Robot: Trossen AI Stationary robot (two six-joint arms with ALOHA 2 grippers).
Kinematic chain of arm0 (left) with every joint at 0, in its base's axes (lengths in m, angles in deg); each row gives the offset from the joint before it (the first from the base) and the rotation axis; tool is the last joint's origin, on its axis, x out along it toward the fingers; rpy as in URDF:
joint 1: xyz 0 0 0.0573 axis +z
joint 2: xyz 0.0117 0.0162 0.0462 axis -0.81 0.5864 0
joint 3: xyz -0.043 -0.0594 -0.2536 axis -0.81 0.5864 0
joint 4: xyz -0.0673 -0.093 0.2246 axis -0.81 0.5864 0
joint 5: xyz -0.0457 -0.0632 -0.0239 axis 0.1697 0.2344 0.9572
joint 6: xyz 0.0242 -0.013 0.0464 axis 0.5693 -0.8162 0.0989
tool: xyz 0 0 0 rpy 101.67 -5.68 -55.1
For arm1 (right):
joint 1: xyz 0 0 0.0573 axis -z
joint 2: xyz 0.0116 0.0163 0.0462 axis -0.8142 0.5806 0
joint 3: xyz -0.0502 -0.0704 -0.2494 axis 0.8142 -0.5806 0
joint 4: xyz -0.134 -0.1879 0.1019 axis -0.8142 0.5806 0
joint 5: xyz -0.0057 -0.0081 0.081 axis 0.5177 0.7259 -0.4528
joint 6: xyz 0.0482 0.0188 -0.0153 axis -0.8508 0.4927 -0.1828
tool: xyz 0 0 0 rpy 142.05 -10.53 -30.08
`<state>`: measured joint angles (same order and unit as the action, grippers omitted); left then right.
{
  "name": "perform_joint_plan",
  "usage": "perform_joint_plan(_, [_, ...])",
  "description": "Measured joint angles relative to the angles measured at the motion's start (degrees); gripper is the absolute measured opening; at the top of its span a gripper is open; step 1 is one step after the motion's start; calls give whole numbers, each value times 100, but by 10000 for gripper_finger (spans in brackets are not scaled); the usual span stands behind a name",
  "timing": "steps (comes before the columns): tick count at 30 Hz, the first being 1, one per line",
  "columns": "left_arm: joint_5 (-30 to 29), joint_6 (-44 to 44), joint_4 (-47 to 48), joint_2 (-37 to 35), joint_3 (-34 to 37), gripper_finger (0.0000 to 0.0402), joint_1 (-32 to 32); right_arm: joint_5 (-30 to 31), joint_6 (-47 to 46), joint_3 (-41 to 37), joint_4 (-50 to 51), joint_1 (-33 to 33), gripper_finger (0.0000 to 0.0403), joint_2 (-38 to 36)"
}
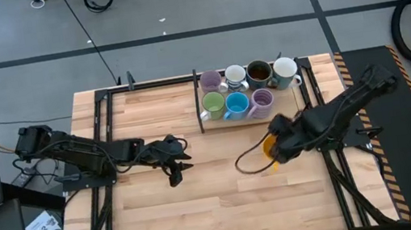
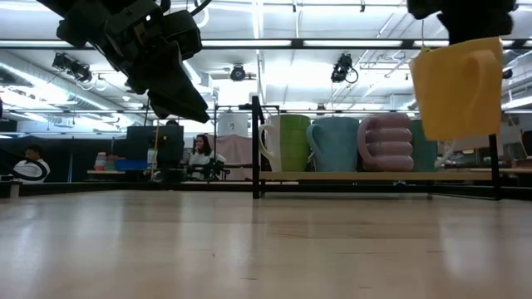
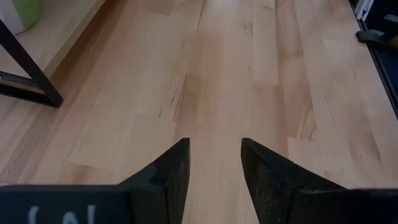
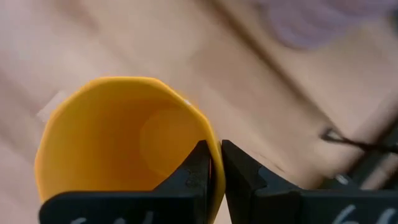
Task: Place coffee mugs
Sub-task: Put the yellow mug on the shelf
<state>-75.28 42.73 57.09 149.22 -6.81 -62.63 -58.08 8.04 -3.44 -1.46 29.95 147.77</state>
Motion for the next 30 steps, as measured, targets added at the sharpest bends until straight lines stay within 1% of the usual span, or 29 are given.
perform_joint_plan(3, [0,0,0,0,0,151,0,130,-626,-3,456,-38,35,-256])
perform_joint_plan(5, [0,0,0,0,0,151,0,218,-952,-126,541,-88,35,-433])
perform_joint_plan(8, [0,-1,0,0,0,151,0,276,-1372,-517,472,-130,35,-714])
perform_joint_plan(15, [0,0,0,0,0,151,0,54,-2280,-1390,418,-135,35,-1199])
perform_joint_plan(21, [-2,0,0,0,0,151,-2,-232,-2402,-1863,85,-136,35,-1373])
perform_joint_plan(30, [-2,-2,0,0,0,151,0,-343,-2405,-2509,-685,-116,35,-1392])
